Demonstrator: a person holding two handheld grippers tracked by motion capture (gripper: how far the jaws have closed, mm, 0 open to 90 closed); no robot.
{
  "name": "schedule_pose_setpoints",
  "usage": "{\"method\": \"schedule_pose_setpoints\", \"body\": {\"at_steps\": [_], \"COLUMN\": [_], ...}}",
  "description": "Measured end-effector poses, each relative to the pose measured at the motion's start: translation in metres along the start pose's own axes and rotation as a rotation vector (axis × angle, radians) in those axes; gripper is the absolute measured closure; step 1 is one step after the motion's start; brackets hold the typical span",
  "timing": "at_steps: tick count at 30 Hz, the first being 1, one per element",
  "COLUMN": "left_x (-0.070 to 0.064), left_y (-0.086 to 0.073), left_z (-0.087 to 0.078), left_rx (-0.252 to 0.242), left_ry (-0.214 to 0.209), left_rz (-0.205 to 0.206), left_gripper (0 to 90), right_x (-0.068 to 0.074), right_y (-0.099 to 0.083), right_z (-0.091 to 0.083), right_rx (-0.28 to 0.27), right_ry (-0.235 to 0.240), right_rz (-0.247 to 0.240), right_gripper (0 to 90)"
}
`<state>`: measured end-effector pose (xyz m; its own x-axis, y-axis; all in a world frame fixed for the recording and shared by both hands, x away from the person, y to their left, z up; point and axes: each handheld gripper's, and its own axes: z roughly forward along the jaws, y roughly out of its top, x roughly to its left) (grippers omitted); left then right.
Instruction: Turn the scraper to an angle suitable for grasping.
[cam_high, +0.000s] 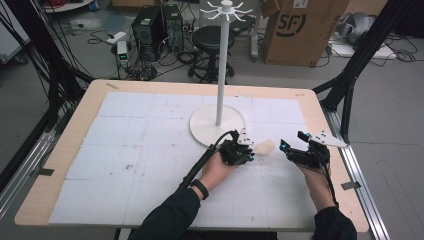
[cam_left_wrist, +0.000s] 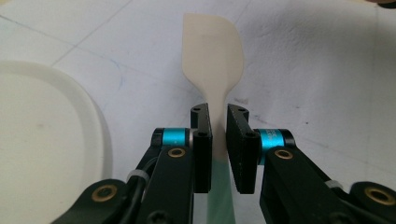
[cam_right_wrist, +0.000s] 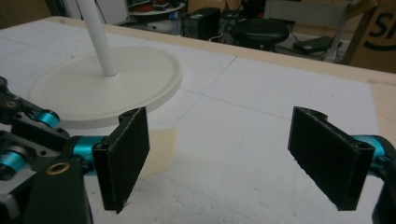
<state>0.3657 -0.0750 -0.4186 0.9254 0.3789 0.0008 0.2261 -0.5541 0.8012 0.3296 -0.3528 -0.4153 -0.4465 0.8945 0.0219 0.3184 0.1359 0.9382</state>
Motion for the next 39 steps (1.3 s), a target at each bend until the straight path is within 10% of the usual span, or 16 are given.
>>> {"method": "schedule_pose_setpoints", "body": {"at_steps": [7, 21, 27, 32, 39], "left_x": [0.012, -0.017, -0.029, -0.024, 0.005], "left_y": [0.003, 0.021, 0.021, 0.024, 0.031], "left_z": [-0.008, 0.040, 0.058, 0.053, -0.018], "left_rx": [-0.023, 0.061, 0.111, 0.117, -0.133], "left_ry": [-0.187, -0.446, -0.447, -0.395, -0.195], "left_rz": [0.082, 0.344, 0.389, 0.269, 0.099], "left_gripper": [80.9, 80.9, 79.5, 51.1, 31.3], "right_x": [-0.004, -0.003, -0.003, -0.004, -0.004], "right_y": [0.003, 0.000, 0.000, -0.001, -0.002], "right_z": [-0.005, 0.000, 0.001, 0.001, 0.003], "right_rx": [-0.021, 0.008, 0.017, 0.021, 0.030], "right_ry": [-0.019, 0.020, 0.026, 0.030, 0.036], "right_rz": [0.025, 0.040, 0.044, 0.046, 0.042], "right_gripper": [20.5, 20.5, 20.5, 20.4, 20.5]}}
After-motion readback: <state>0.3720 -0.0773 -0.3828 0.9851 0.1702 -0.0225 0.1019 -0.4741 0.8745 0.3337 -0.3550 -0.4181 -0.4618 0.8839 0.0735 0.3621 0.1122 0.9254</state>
